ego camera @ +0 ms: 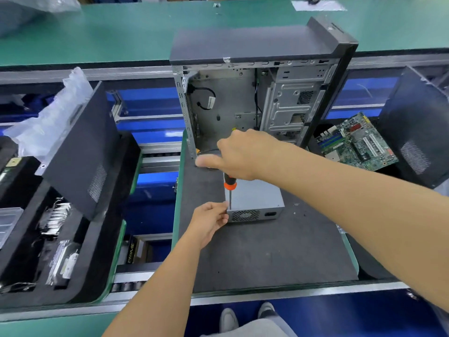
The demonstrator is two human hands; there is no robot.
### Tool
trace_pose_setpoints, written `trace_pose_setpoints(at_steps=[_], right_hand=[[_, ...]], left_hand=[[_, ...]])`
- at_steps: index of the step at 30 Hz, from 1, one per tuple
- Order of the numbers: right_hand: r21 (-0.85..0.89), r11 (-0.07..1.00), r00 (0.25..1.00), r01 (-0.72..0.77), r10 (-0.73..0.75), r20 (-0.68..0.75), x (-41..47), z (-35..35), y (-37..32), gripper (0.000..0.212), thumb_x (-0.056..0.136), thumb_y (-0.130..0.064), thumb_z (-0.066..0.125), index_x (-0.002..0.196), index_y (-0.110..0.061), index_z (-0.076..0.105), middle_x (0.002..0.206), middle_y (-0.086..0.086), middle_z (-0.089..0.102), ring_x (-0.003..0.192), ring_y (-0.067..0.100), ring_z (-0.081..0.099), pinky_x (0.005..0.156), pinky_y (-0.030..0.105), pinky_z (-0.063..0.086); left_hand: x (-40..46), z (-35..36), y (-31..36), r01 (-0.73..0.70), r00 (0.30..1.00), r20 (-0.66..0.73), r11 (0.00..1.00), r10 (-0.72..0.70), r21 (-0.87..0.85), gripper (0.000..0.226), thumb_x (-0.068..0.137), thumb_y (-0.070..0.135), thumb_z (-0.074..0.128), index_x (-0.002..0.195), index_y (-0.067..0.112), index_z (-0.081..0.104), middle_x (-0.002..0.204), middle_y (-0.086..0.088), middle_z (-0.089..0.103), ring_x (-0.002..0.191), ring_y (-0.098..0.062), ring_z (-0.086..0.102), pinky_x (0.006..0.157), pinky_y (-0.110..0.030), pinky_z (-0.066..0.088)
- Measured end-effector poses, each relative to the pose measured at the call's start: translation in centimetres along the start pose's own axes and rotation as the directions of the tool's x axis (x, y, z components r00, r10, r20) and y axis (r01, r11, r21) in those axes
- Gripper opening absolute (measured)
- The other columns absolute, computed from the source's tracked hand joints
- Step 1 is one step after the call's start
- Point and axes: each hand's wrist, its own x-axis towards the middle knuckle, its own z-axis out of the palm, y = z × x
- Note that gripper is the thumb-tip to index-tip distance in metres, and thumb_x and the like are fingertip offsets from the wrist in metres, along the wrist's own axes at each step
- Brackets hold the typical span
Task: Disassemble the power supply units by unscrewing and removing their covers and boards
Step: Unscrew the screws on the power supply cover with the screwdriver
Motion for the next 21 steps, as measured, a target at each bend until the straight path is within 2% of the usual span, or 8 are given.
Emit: trace_pose_setpoints(at_steps=[2, 7, 9, 11, 13, 15, 19, 21], right_hand=[[-0.104, 0.994, 1.000, 0.027, -0.026, 0.006, 0.4, -0.4, -0.5, 0.069, 0.093, -0.071, 0.015, 0.084, -0.009, 0.047, 0.071, 0.004, 0.037, 0.058, 0.020, 0.034, 0.054, 0.033, 0.029], [0.029, 0.990, 0.975, 0.141, -0.143, 0.169, 0.4, -1.1, 0.6, 0.020, 0.097, -0.041, 0.048, 0.102, -0.023, 0.042, 0.084, 0.000, 0.045, 0.075, 0.025, 0.052, 0.063, 0.039, 0.044], [0.084, 0.981, 0.962, 0.177, -0.191, 0.195, 0.3, -1.0, 0.6, 0.020, 0.094, -0.039, 0.054, 0.107, -0.025, 0.045, 0.098, 0.000, 0.048, 0.081, 0.023, 0.054, 0.071, 0.042, 0.048], [0.042, 0.991, 0.973, 0.129, -0.135, 0.187, 0.3, -0.8, 0.3, 0.031, 0.095, -0.053, 0.048, 0.106, -0.024, 0.041, 0.094, 0.002, 0.045, 0.076, 0.023, 0.051, 0.062, 0.040, 0.044], [-0.183, 0.975, 0.986, 0.127, -0.103, 0.132, 0.3, -0.8, -0.1, 0.038, 0.098, -0.061, 0.038, 0.110, -0.026, 0.043, 0.078, 0.003, 0.035, 0.074, 0.027, 0.049, 0.053, 0.035, 0.035], [-0.294, 0.936, 0.981, 0.192, -0.175, 0.083, 0.5, -0.6, -0.2, 0.032, 0.103, -0.051, 0.037, 0.113, -0.022, 0.047, 0.076, 0.006, 0.037, 0.069, 0.027, 0.048, 0.053, 0.035, 0.036], [0.030, 0.959, 0.950, 0.283, -0.285, 0.129, 0.6, -0.3, 0.8, 0.021, 0.092, -0.034, 0.057, 0.100, -0.024, 0.041, 0.086, -0.006, 0.043, 0.076, 0.023, 0.051, 0.058, 0.034, 0.038], [0.099, 0.955, 0.945, 0.280, -0.292, 0.149, 0.4, -0.4, 1.3, 0.026, 0.089, -0.038, 0.060, 0.101, -0.027, 0.039, 0.090, -0.007, 0.041, 0.078, 0.021, 0.049, 0.058, 0.034, 0.036]], left_hand=[[0.0, 0.1, 0.2, -0.008, 0.999, -0.035, 1.000, 0.009, 0.019, 0.012, 0.090, 0.009, 0.074, 0.088, 0.003, 0.064, 0.079, -0.010, 0.066, 0.059, -0.014, 0.060, 0.062, -0.024, 0.055], [-0.4, 0.5, 0.3, -0.021, 0.997, -0.074, 0.998, 0.025, 0.052, 0.013, 0.090, 0.010, 0.075, 0.086, 0.001, 0.065, 0.081, -0.013, 0.068, 0.060, -0.016, 0.060, 0.062, -0.025, 0.054], [-0.4, 0.6, 0.4, -0.029, 0.995, -0.093, 0.996, 0.037, 0.083, 0.013, 0.090, 0.010, 0.075, 0.085, 0.001, 0.067, 0.082, -0.015, 0.069, 0.060, -0.017, 0.061, 0.063, -0.026, 0.055], [-0.5, 0.8, 0.3, -0.034, 0.993, -0.110, 0.997, 0.042, 0.071, 0.013, 0.090, 0.009, 0.074, 0.086, 0.000, 0.066, 0.084, -0.017, 0.069, 0.061, -0.018, 0.062, 0.064, -0.027, 0.055], [-0.6, 1.0, 0.3, -0.028, 0.991, -0.129, 0.999, 0.033, 0.040, 0.013, 0.089, 0.009, 0.075, 0.086, -0.001, 0.066, 0.088, -0.018, 0.072, 0.062, -0.018, 0.063, 0.065, -0.028, 0.055], [-0.7, 1.1, 0.2, -0.017, 0.989, -0.148, 1.000, 0.018, 0.012, 0.014, 0.088, 0.009, 0.076, 0.084, 0.000, 0.066, 0.091, -0.019, 0.074, 0.062, -0.019, 0.064, 0.064, -0.027, 0.056], [-1.0, 1.4, 0.4, -0.010, 0.986, -0.167, 1.000, 0.007, -0.017, 0.016, 0.088, 0.008, 0.077, 0.083, 0.000, 0.064, 0.083, -0.017, 0.072, 0.056, -0.018, 0.065, 0.057, -0.025, 0.057], [-1.1, 1.5, 0.5, -0.006, 0.983, -0.185, 1.000, 0.005, -0.006, 0.017, 0.088, 0.009, 0.077, 0.081, 0.000, 0.064, 0.080, -0.017, 0.073, 0.056, -0.018, 0.065, 0.057, -0.025, 0.057]])
